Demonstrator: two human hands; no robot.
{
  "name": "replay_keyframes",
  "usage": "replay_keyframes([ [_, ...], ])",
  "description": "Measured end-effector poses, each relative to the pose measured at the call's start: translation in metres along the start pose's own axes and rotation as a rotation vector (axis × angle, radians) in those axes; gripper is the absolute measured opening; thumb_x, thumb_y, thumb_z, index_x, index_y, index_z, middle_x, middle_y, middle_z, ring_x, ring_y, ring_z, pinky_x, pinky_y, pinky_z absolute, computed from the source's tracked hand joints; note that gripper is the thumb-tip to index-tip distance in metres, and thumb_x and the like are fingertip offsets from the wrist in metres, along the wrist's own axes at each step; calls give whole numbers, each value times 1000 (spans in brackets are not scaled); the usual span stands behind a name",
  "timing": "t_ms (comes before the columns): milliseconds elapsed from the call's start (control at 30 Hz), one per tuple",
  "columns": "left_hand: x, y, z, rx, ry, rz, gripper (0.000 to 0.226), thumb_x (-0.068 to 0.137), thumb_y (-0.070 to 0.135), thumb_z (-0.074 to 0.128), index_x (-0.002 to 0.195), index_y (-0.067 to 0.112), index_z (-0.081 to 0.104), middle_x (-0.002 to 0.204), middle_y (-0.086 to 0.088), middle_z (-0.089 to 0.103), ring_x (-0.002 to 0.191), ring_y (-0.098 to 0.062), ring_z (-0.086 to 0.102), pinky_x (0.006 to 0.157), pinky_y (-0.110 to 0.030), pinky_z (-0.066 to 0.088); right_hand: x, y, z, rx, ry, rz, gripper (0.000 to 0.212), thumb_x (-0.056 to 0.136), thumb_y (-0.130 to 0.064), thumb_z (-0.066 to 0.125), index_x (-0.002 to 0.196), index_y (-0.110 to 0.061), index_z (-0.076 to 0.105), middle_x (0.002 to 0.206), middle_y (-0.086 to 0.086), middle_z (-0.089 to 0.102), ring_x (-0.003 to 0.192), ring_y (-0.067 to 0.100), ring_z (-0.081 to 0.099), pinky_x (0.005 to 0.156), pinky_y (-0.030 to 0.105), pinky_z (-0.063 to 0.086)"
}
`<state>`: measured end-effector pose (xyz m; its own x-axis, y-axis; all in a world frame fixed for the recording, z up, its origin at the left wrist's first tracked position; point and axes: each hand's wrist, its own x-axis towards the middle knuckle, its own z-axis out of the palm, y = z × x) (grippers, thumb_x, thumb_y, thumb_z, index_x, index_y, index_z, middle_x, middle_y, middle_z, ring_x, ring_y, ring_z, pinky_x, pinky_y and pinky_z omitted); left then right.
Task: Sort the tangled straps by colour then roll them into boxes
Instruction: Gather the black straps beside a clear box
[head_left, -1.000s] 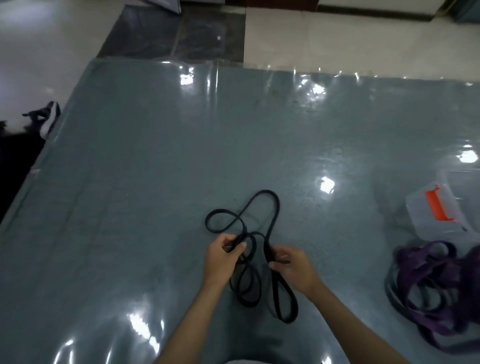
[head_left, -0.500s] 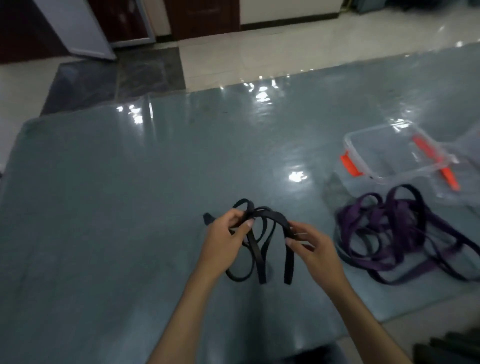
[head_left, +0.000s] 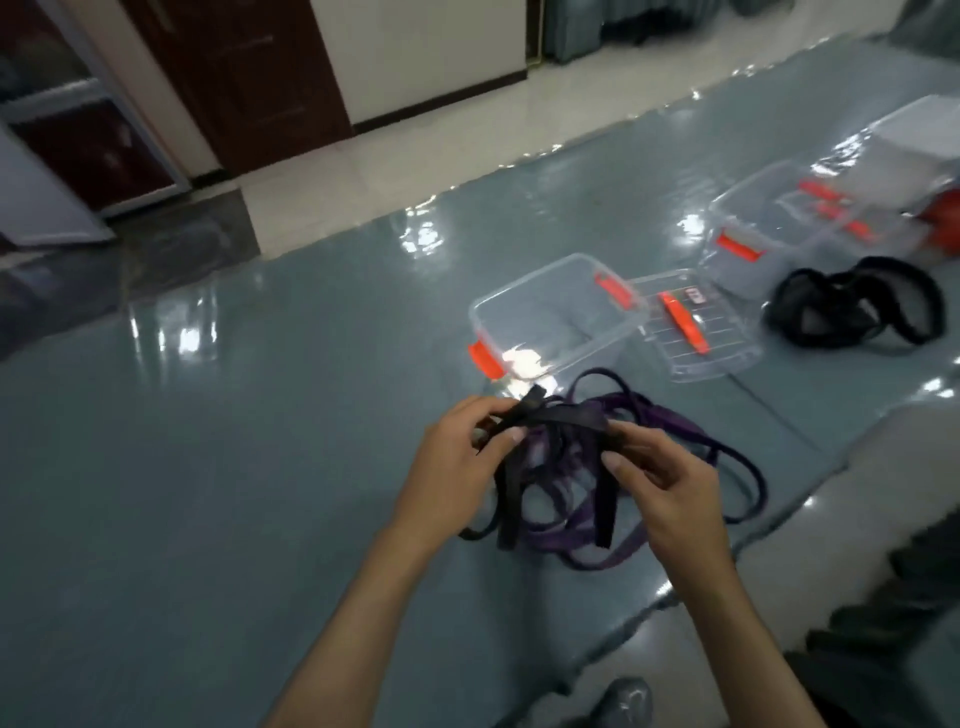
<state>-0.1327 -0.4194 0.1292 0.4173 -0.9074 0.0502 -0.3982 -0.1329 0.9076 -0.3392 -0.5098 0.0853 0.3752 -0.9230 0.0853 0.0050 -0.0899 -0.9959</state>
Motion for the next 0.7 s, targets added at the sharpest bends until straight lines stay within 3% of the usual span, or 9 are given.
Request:
replay_keyframes([
  [167,44,58,85,-84,51,57,19,97,17,72,115,25,74,107,11,75,94,-16,72,87,-35,56,40,-18,-94,50,10,-43,35,89,12,70,106,-18,75,101,-2,79,95,11,73,87,20,55],
  [367,96,119,172,-103,1,149,20,96,13,72,110,26,77,106,12,77,97,-8,71,87,-26,55,77,-31,-193,5,82,-85,28,91,7,71,109,-15,76,103,0,77,99,19,72,87,24,56],
  [500,131,141,228,-112,-69,172,27,95,13,74,100,39,74,99,20,76,91,-2,69,81,-22,55,107,-27,-247,-8,183,-54,26,90,4,73,110,-13,75,100,1,78,95,15,73,87,24,56],
  [600,161,147,269,-114,-99,157,20,95,15,74,105,32,77,100,19,76,95,-2,68,78,-17,52,137,-20,-285,-20,245,-36,26,89,6,74,110,-9,75,100,4,77,93,12,72,85,23,57],
  [700,196,149,311,-137,-105,127,18,95,16,74,107,29,77,101,17,76,95,-4,69,82,-22,55,173,-11,-323,-34,275,0,26,90,3,74,111,-11,75,101,5,77,93,14,73,88,25,59],
])
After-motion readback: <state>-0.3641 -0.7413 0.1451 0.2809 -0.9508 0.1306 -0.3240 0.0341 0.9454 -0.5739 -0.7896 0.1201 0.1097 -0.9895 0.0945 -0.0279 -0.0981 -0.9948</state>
